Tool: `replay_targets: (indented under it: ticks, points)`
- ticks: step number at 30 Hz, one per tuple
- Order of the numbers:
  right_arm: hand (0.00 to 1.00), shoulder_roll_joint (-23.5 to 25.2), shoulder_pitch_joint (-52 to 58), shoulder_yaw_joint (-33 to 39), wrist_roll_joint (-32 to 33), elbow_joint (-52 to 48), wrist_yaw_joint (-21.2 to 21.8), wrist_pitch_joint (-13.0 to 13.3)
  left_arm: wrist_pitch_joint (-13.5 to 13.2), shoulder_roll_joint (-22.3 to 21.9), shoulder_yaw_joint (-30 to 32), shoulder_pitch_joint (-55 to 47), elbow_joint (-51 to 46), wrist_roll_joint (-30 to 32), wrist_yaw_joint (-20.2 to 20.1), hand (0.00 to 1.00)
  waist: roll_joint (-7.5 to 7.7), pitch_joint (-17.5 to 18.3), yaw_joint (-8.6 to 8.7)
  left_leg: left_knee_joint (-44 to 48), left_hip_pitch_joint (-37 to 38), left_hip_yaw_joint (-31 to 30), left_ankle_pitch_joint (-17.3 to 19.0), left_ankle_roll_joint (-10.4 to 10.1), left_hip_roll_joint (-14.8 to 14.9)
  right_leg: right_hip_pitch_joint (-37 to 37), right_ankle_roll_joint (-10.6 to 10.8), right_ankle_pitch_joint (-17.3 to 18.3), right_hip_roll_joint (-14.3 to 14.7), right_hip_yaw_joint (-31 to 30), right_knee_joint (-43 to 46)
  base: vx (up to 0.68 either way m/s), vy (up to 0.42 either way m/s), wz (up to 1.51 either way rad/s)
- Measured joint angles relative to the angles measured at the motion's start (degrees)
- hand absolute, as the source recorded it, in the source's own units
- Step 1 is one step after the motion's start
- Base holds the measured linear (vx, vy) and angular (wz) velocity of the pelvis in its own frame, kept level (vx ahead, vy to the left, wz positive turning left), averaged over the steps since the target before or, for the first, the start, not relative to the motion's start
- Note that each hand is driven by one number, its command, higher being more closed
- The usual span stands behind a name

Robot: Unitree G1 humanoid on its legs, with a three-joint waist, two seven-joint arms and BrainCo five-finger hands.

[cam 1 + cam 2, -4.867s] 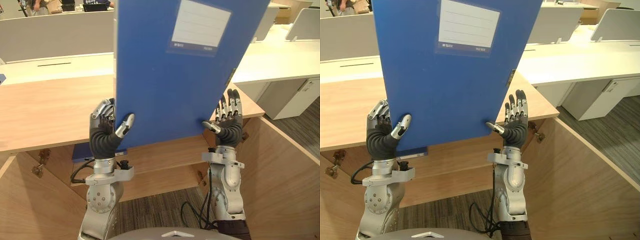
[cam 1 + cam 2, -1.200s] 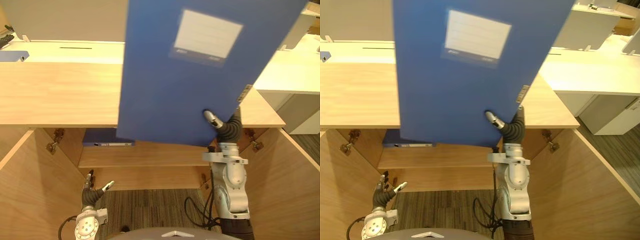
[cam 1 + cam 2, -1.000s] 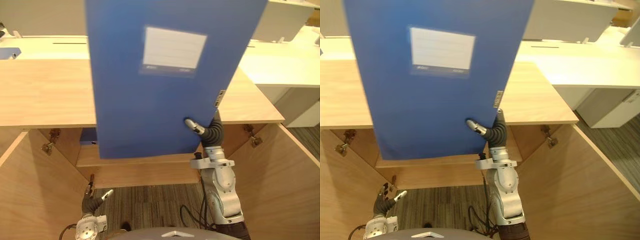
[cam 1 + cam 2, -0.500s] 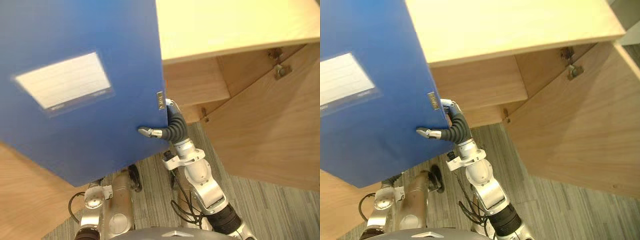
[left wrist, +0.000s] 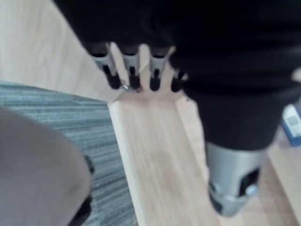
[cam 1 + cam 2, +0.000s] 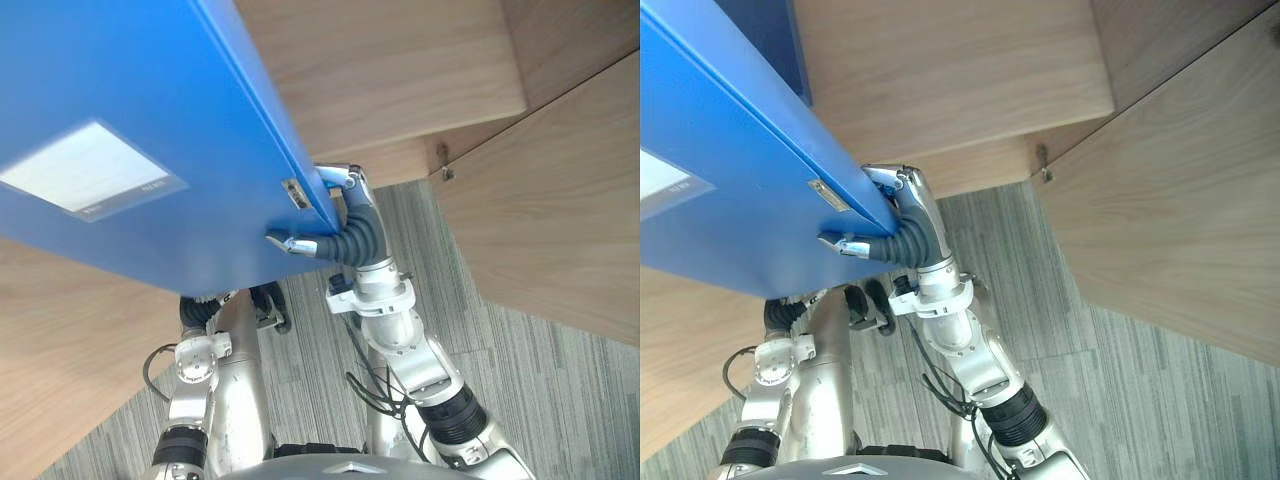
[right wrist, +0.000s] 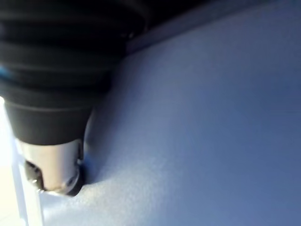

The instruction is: Walk over to the cabinet, pick up the folder, carry it to the office cabinet, place the folder inside the office cabinet, then close the office cabinet door

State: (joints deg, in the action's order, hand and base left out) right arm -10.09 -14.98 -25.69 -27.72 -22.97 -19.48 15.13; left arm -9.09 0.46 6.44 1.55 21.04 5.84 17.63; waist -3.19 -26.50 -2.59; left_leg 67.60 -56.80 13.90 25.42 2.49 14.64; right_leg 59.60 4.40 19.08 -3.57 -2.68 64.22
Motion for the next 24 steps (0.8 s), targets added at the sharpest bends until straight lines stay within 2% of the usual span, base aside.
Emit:
replay_targets:
  ticks: [3, 9, 15, 18, 24]
  points:
    - [1.0, -0.5, -1.0, 1.3, -2.9, 3.3, -1.7, -0.6, 0.0, 0.0, 0.0, 1.5, 0.0, 0.0, 1.0, 0.0, -0.09, -1.1, -0.24, 2.0, -2.8, -0.9, 0.3, 0.0, 0.0, 2.5, -0.2, 0.7, -0.2, 0.2, 2.3, -0.07, -0.057, 0.08]
    - [1.0, -0.5, -3.0, 4.7, -7.3, 9.1, -7.3, -4.2, -0.3, 1.1, -0.3, 4.2, -0.8, 0.1, 2.3, 0.0, -0.16, -2.4, -0.77, 4.6, -8.1, -1.9, 0.3, 0.0, -0.1, 7.6, -0.5, 1.7, -0.4, 0.3, 5.7, -0.07, -0.071, 0.07]
    - [1.0, -0.6, -3.7, 6.7, -8.5, 13.1, -7.4, -5.4, -1.1, 1.3, -0.3, 6.0, -1.0, 0.4, 3.4, 0.0, -0.25, -3.0, -0.88, 6.1, -9.8, -3.3, 0.4, 0.2, -0.1, 8.7, -0.8, 2.8, -0.5, 1.2, 7.5, -0.05, -0.07, 0.05]
    - [1.0, -0.5, -3.9, 6.9, -4.6, 13.1, -7.1, -5.3, -1.2, 1.4, -0.3, 6.2, -1.4, 0.6, 3.4, 0.0, -0.25, -3.0, -0.97, 6.1, -10.4, -3.7, 0.4, 0.2, -0.1, 9.0, -1.0, 2.9, -0.6, 1.7, 7.6, -0.05, -0.054, 0.04]
    - [1.0, 0.3, -4.6, 10.9, 11.8, 13.1, -4.1, -3.8, -1.2, 1.4, -0.1, 6.2, -1.5, 0.1, 3.2, 0.0, -0.25, -3.0, -1.11, 6.1, -10.6, -4.0, 0.3, 0.2, -0.2, 9.1, -1.3, 3.2, -0.9, 2.2, 7.8, -0.06, -0.054, 0.03]
